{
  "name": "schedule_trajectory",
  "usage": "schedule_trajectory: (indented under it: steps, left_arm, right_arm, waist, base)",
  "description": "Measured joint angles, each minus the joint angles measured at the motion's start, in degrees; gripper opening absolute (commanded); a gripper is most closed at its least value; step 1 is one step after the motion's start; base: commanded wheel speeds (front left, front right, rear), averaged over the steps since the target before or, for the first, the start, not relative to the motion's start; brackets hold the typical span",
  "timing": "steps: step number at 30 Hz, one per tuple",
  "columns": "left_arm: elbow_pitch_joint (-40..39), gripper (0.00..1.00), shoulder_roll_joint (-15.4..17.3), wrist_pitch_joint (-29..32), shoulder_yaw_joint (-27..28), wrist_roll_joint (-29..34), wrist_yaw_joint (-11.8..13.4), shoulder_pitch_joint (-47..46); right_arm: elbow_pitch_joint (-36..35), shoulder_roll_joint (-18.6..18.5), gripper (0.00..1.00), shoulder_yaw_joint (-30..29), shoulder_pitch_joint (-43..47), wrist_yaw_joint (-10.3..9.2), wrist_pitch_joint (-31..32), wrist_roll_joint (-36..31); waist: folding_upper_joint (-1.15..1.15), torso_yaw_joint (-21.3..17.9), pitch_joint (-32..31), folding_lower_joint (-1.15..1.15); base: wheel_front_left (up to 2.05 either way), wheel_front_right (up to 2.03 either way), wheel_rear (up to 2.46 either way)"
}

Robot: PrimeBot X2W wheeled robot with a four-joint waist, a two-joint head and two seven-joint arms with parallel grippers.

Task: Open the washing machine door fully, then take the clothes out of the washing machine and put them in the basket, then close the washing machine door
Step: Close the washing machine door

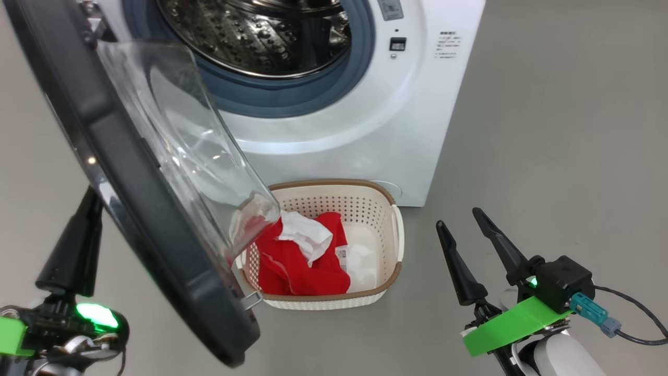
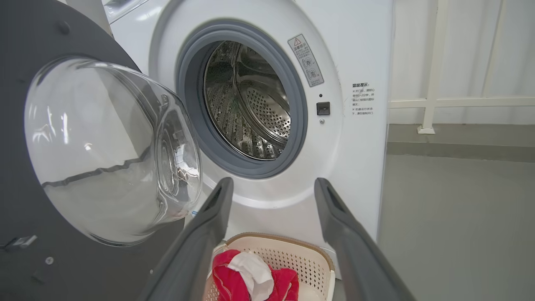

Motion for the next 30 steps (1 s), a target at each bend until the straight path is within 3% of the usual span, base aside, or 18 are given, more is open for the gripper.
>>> schedule_trajectory:
  steps: [21,30]
  left_arm:
    - [1.7,0.0,0.0,-3.7,-5.8,-1.3,-0.6,-0.8]
    - [4.2,0.0,0.0,-6.3,-8.1,-1.5,-2.6,-6.5]
  right_arm:
    - [-0.1,0.1,1.0,0.1,0.0,0.0,0.0,0.3]
    - [-0.4,0.2,1.0,0.0,-2.1,0.0,0.0,0.3]
  waist:
    - [0.0,-6.3,1.4,0.0]
    - [0.0,-8.2,4.3,0.0]
  base:
    - [0.0,0.0,0.0]
    - [0.0,0.0,0.0]
